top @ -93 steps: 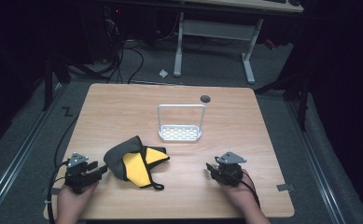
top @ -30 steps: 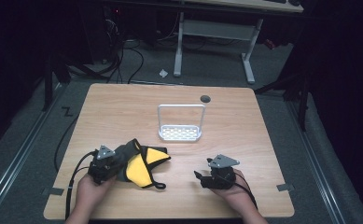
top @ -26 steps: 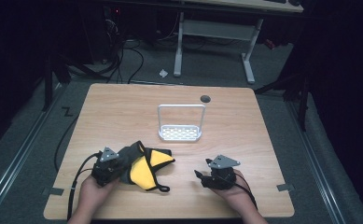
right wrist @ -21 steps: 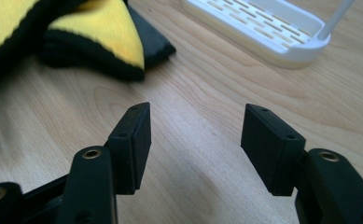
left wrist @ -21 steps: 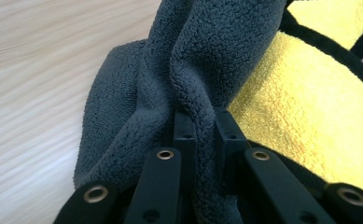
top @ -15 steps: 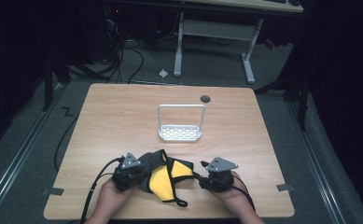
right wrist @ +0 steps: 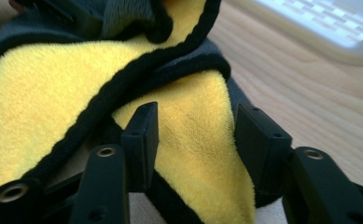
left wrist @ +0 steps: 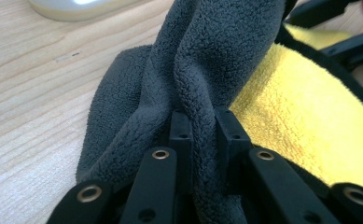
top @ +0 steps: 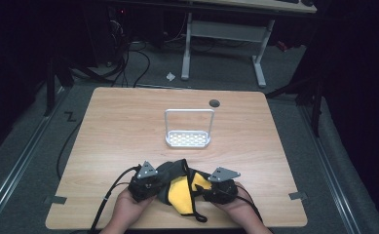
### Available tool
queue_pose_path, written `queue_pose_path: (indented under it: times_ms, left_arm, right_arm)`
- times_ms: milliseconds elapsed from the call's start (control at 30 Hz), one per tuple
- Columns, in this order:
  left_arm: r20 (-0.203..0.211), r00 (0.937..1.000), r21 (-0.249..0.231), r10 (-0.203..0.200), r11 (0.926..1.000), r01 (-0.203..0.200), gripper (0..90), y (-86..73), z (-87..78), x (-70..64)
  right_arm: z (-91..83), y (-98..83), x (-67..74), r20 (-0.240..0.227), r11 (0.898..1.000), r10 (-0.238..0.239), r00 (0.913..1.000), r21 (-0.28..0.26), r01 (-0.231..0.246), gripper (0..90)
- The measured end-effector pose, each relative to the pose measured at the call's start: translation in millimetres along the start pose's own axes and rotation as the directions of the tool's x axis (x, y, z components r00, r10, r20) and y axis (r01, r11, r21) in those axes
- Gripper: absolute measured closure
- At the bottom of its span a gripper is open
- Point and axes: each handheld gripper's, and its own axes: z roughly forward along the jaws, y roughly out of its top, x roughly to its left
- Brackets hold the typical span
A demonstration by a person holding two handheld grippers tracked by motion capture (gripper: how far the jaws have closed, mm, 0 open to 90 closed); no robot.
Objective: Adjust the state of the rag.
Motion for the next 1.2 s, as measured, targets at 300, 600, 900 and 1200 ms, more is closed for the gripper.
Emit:
queue_pose_path:
  times_ms: [300,600,900,1200]
  left_arm:
    - [0.013,0.9999,-0.032,-0.004,0.9995,0.004,77.9,1.8,-11.4,1.3]
    - [0.044,0.9990,-0.025,-0.006,0.9997,0.007,78.2,-2.0,-10.3,-1.9]
    - [0.082,0.9966,0.043,0.002,0.9991,-0.006,67.8,-10.5,3.2,-11.4]
    - [0.104,0.9945,-0.035,0.006,0.9994,-0.002,40.1,5.0,-12.3,-20.0]
  right_arm:
    - [-0.5,-0.8,-1.7,-0.005,1.000,-0.019,0.9998,0.019,0.020,85.2]
    - [-14.5,-7.3,-32.4,0.105,0.999,0.049,0.9933,0.018,-0.051,85.8]
    - [-20.7,-17.7,-59.9,0.162,0.993,0.110,0.9807,0.014,-0.114,85.5]
    - [-20.1,-17.8,-58.9,0.156,0.994,0.106,0.9821,0.016,-0.109,85.0]
